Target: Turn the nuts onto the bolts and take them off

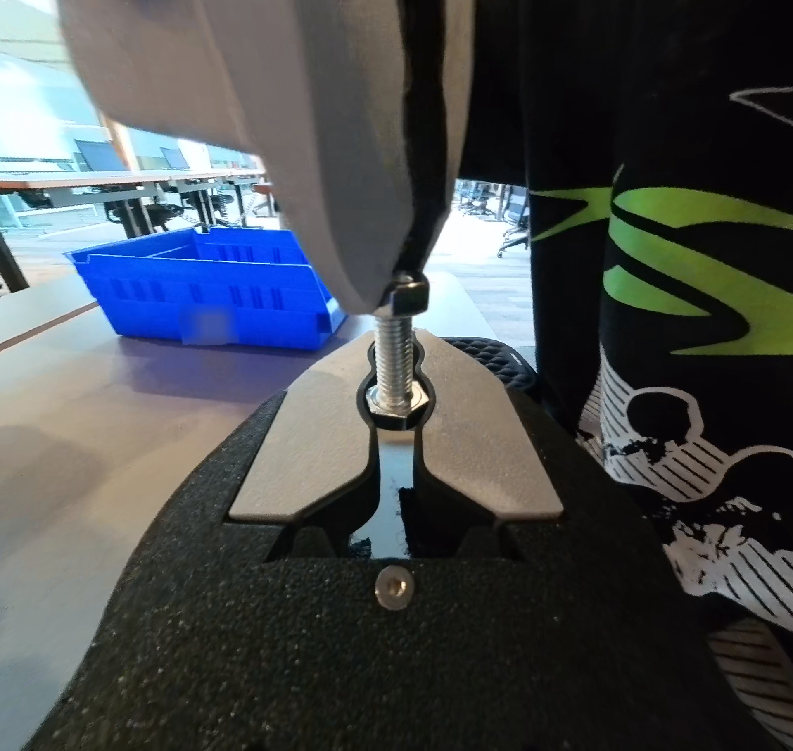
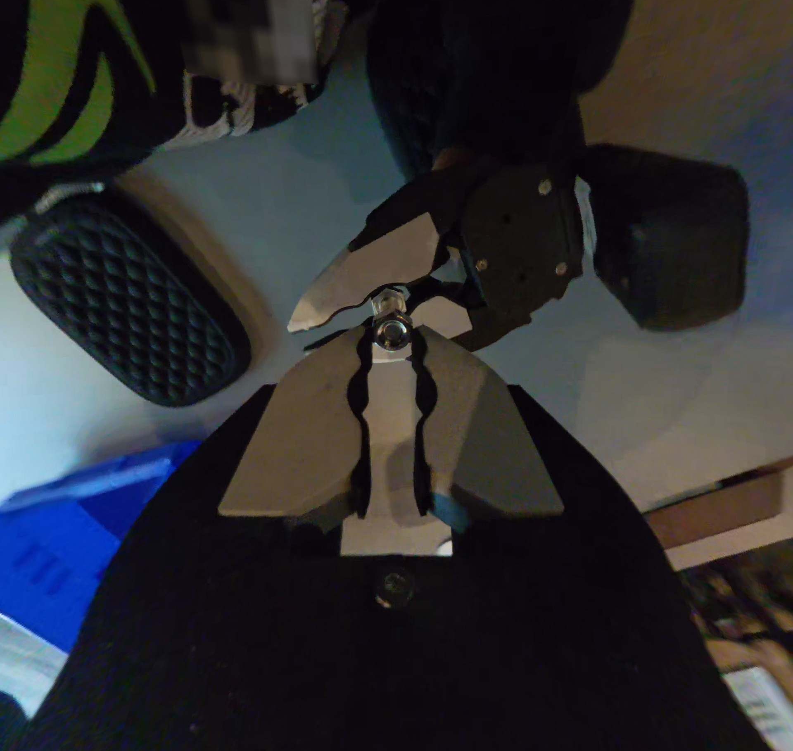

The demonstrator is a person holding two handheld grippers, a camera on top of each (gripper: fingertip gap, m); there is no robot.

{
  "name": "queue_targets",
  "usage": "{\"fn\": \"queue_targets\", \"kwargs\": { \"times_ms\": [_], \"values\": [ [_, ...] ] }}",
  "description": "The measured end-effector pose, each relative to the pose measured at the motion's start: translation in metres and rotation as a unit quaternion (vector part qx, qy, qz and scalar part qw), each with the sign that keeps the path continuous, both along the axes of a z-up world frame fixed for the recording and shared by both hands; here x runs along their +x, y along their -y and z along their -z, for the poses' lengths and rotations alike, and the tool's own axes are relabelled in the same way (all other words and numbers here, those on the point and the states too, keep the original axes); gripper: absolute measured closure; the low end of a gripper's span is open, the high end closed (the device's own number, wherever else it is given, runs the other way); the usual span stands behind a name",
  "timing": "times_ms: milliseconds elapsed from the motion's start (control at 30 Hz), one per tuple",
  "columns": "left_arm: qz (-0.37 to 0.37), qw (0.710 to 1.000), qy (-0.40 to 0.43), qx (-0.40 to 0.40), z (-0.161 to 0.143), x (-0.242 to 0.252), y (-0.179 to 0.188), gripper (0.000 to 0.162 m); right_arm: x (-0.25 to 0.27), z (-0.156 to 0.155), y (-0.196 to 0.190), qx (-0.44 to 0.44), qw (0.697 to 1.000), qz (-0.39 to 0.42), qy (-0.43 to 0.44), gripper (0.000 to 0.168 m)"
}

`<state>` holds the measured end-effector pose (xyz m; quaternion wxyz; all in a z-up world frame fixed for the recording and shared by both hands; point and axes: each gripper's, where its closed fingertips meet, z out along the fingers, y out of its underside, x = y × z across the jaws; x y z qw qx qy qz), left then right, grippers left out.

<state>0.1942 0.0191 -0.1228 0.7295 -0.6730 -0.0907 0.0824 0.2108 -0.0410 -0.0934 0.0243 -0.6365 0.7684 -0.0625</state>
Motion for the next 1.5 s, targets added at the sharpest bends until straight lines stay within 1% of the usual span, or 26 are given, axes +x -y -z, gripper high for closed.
{"fn": "queue_targets", "kwargs": {
  "times_ms": [100,133,200,233,267,367,400,467,533,600,667,733,867,967,1067,1100,1167,1233,1300,1367,1433,1500],
  "values": [
    [-0.011,1.000,0.002,-0.001,0.001,-0.003,0.001,0.150,-0.001,0.001,0.000,0.010,0.990,0.141,0.005,0.152],
    [-0.014,1.000,0.002,-0.003,0.001,-0.003,0.001,0.150,-0.002,0.001,0.000,0.014,0.980,0.199,0.009,0.152],
    [-0.021,1.000,0.006,-0.007,0.002,-0.005,0.001,0.151,-0.004,0.002,-0.002,0.027,0.946,0.322,0.017,0.152],
    [-0.023,1.000,0.007,-0.009,0.003,-0.006,0.000,0.151,-0.004,0.003,-0.002,0.031,0.930,0.365,0.022,0.152],
    [-0.024,1.000,0.007,-0.011,0.004,-0.006,0.000,0.151,-0.004,0.003,-0.003,0.030,0.922,0.385,0.027,0.151],
    [-0.020,1.000,0.004,-0.011,0.003,-0.004,-0.001,0.151,-0.002,0.002,-0.004,0.017,0.917,0.396,0.036,0.151],
    [-0.018,1.000,0.005,-0.009,0.003,-0.004,-0.001,0.151,-0.002,0.002,-0.004,0.012,0.919,0.392,0.037,0.151],
    [-0.013,1.000,0.006,-0.006,0.002,-0.003,-0.001,0.151,-0.002,-0.001,-0.002,-0.002,0.933,0.357,0.039,0.139],
    [-0.003,1.000,0.007,-0.006,0.002,0.000,-0.002,0.150,-0.003,-0.007,0.003,-0.040,0.963,0.264,0.036,0.127],
    [0.004,1.000,0.007,-0.008,0.003,0.002,-0.004,0.150,0.000,-0.013,0.000,-0.058,0.987,0.145,0.027,0.123],
    [0.010,1.000,0.005,-0.009,0.003,0.003,-0.005,0.150,0.000,-0.012,-0.005,-0.058,0.998,0.037,0.007,0.120],
    [0.015,1.000,0.004,-0.008,0.002,0.005,-0.005,0.150,0.002,-0.008,-0.008,-0.047,0.998,-0.038,-0.005,0.121],
    [0.017,1.000,0.000,-0.005,0.001,0.006,-0.004,0.150,0.005,-0.001,-0.008,-0.008,0.996,-0.093,-0.012,0.123],
    [0.018,1.000,0.003,-0.004,0.001,0.006,-0.004,0.150,0.004,0.003,-0.007,0.002,0.993,-0.118,-0.023,0.133],
    [0.019,1.000,0.003,-0.007,0.002,0.006,-0.004,0.150,0.004,0.004,-0.006,0.003,0.993,-0.119,-0.022,0.149],
    [0.018,1.000,0.002,-0.007,0.002,0.006,-0.004,0.150,0.004,0.003,-0.006,0.000,0.993,-0.115,-0.020,0.150],
    [0.015,1.000,0.002,-0.005,0.001,0.005,-0.004,0.150,0.004,0.003,-0.004,-0.004,0.996,-0.090,-0.016,0.151],
    [0.010,1.000,0.002,-0.002,0.000,0.004,-0.002,0.150,0.003,0.002,-0.003,-0.005,0.999,-0.044,-0.011,0.151],
    [0.002,1.000,0.005,0.001,0.000,0.002,-0.001,0.150,0.001,0.002,-0.001,-0.006,1.000,0.029,-0.010,0.151],
    [-0.005,1.000,0.005,0.002,-0.001,0.001,0.000,0.150,0.000,0.001,-0.001,-0.005,0.993,0.114,-0.009,0.151],
    [-0.009,1.000,0.006,0.000,0.000,-0.001,0.000,0.150,-0.001,0.002,-0.002,0.000,0.974,0.226,-0.001,0.151],
    [-0.014,1.000,0.009,-0.003,0.001,-0.002,0.000,0.150,-0.002,0.003,-0.003,0.008,0.939,0.343,0.019,0.151]
  ]
}}
